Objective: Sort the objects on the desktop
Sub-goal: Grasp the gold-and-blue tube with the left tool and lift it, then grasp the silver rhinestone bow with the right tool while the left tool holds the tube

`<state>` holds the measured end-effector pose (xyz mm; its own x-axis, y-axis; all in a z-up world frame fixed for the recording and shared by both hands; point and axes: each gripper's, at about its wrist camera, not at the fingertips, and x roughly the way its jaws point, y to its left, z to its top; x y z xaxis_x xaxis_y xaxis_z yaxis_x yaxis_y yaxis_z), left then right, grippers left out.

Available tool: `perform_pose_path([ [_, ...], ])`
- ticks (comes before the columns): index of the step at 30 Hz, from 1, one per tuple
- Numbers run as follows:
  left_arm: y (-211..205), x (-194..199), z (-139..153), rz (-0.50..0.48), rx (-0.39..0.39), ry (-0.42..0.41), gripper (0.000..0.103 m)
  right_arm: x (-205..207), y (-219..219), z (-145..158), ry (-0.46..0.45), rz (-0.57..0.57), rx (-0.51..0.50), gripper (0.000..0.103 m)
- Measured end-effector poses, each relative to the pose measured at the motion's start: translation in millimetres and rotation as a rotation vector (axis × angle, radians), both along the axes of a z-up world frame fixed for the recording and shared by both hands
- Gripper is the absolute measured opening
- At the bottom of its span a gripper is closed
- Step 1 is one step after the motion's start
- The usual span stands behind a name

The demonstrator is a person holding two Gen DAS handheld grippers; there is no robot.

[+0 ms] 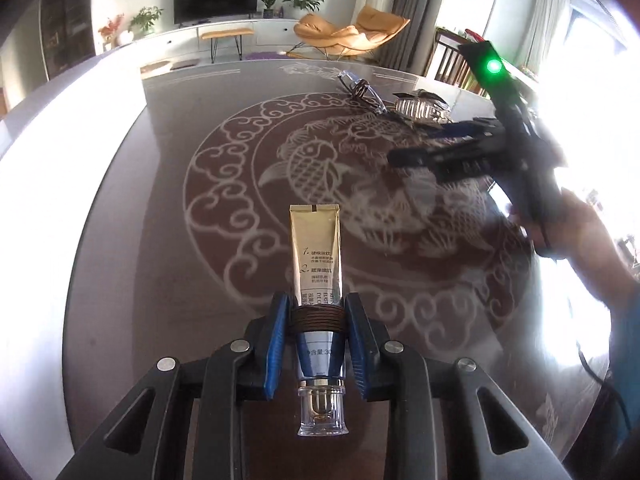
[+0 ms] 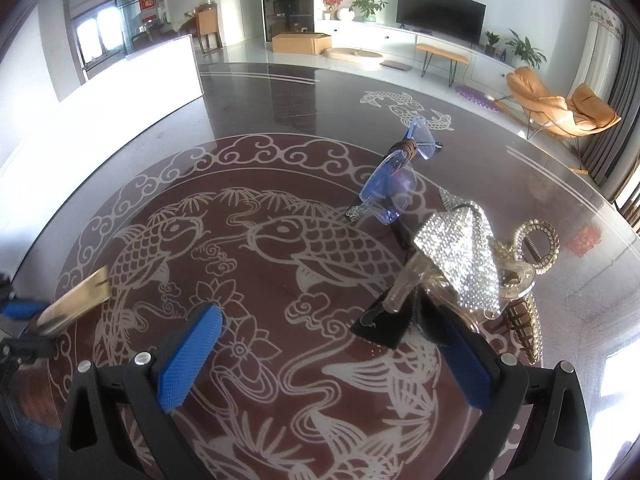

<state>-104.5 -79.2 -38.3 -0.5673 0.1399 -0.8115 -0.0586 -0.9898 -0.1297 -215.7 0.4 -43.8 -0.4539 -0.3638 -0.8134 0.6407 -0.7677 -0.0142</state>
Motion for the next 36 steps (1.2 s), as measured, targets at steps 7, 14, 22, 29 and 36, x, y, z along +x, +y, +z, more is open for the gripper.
perform_pose_path([
  [7,-2.8,-2.5,-7.5,-0.022,-0.004,0.042,0.028,31.6,14.8,0.8,-0.112,-0.109,0.038,0.103],
  [14,-1.0,6.2,-7.4,-0.027,-0.017,0.075,0.028,24.7,84.6,26.6,-0.007,-0.282,0.017,0.103],
  [22,0.0,7.3,-6.5,-0.024,-0.024,0.077,0.028,-45.5,30.5,26.4,-0.234,-0.302,-0.147,0.103],
  [29,-5.3,10.5,-5.6,-0.022,0.011,0.077,0.029,-38.0,28.6,18.3,-0.148,-0.392,-0.116,0.048],
  [36,-14.4,15.7,-5.6,0.021,0.09,0.073,0.029,100.2,34.8,18.7,-0.031,-0.296,-0.128,0.048],
])
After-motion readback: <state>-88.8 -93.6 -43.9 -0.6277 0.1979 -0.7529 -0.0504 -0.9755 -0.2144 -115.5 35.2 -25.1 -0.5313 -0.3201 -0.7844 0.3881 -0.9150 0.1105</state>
